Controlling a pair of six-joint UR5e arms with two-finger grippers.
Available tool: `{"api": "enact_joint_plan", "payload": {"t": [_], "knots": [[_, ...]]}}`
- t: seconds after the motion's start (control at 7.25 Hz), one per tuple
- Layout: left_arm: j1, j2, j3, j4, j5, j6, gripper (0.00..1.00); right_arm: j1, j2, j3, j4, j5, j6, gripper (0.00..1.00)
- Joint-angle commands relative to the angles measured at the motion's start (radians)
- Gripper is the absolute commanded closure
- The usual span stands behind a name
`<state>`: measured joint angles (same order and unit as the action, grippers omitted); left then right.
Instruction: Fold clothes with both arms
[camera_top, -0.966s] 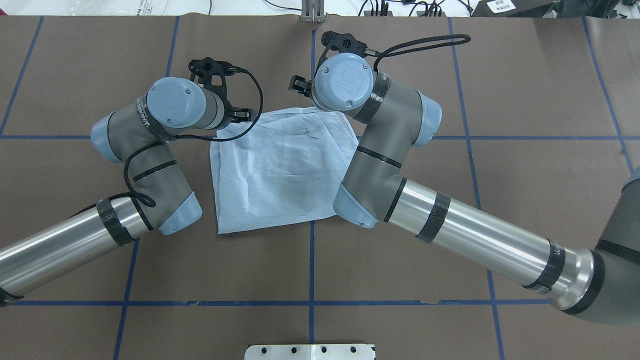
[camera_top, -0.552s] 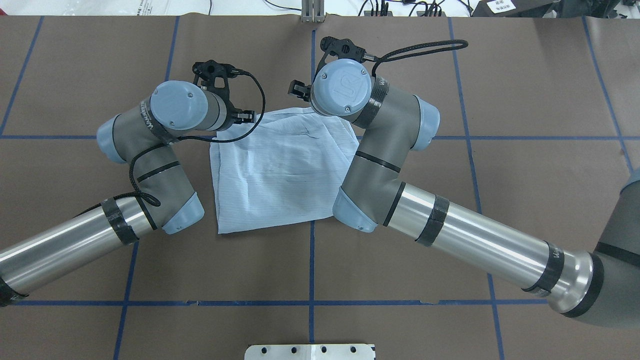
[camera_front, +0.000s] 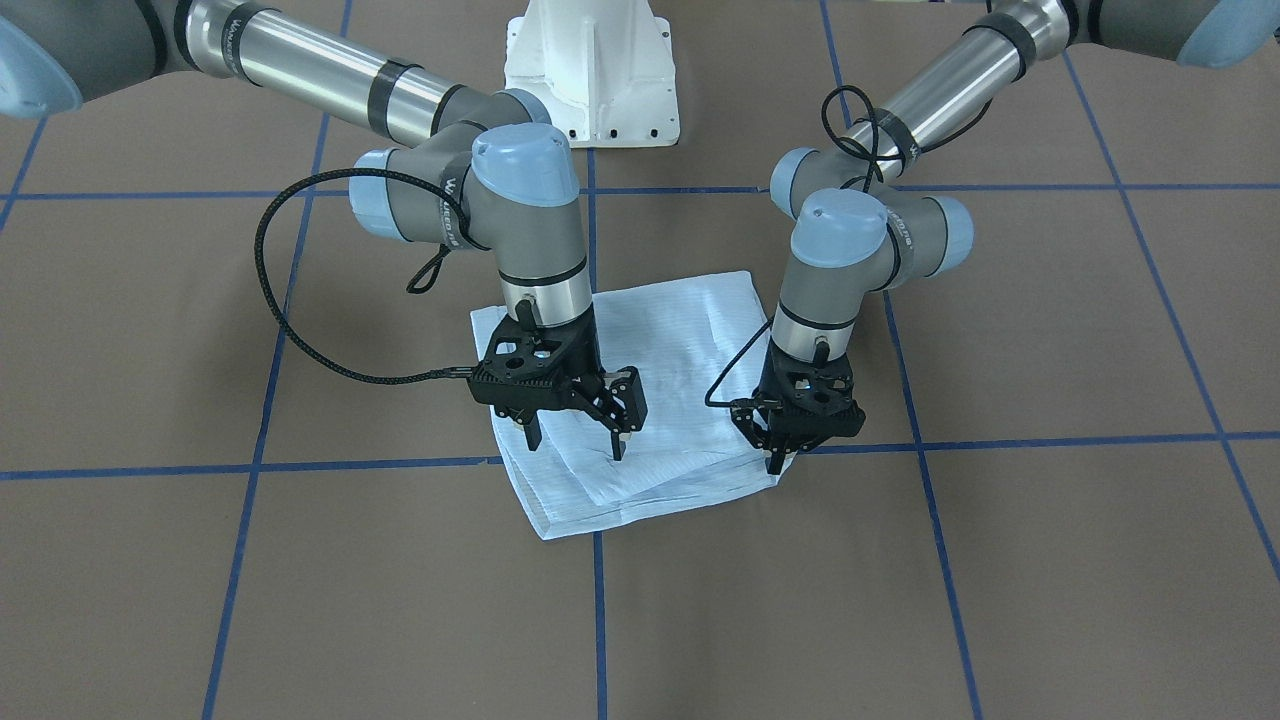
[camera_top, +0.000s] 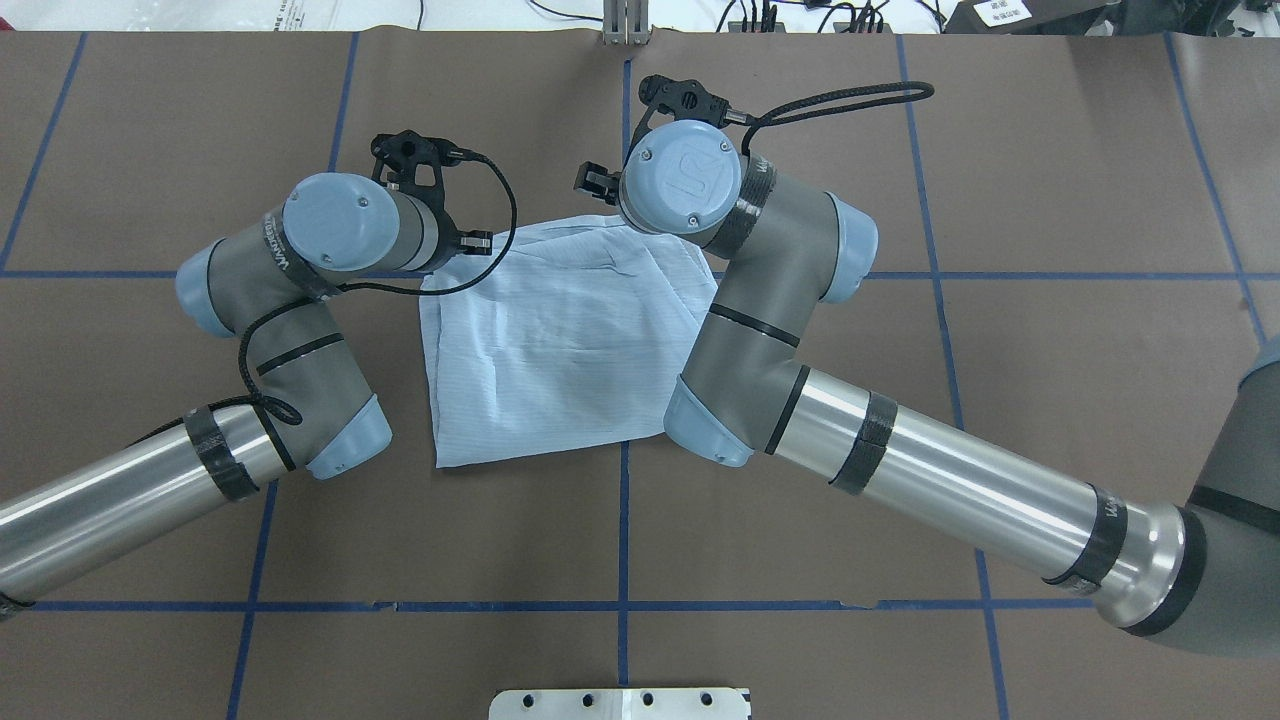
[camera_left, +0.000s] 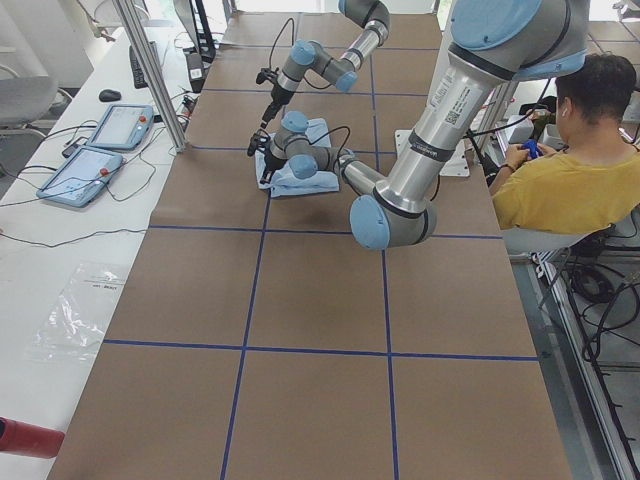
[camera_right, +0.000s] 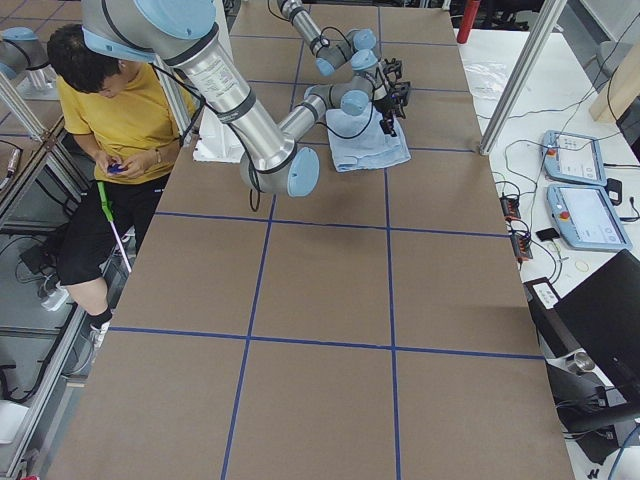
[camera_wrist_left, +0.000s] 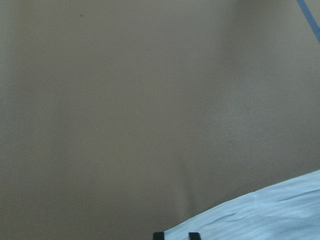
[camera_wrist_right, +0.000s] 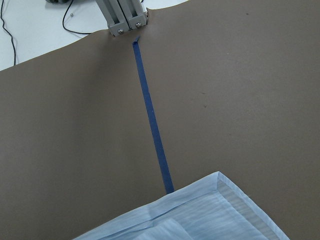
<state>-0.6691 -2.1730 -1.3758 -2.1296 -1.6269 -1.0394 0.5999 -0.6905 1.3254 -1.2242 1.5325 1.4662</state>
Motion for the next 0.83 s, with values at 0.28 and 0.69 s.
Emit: {"api": "enact_joint_plan", "payload": {"t": [0.28,0.69], "knots": [[-0.049,0.028,-0.029,0.005,-0.001,0.016,1.00,0.000,0.002,0.000,0.000,0.000,0.000,0.00],[-0.086,0.028,-0.028,0.007,-0.004,0.065,0.94,-0.005,0.002,0.000,-0.001,-0.002,0.000,0.00]]}}
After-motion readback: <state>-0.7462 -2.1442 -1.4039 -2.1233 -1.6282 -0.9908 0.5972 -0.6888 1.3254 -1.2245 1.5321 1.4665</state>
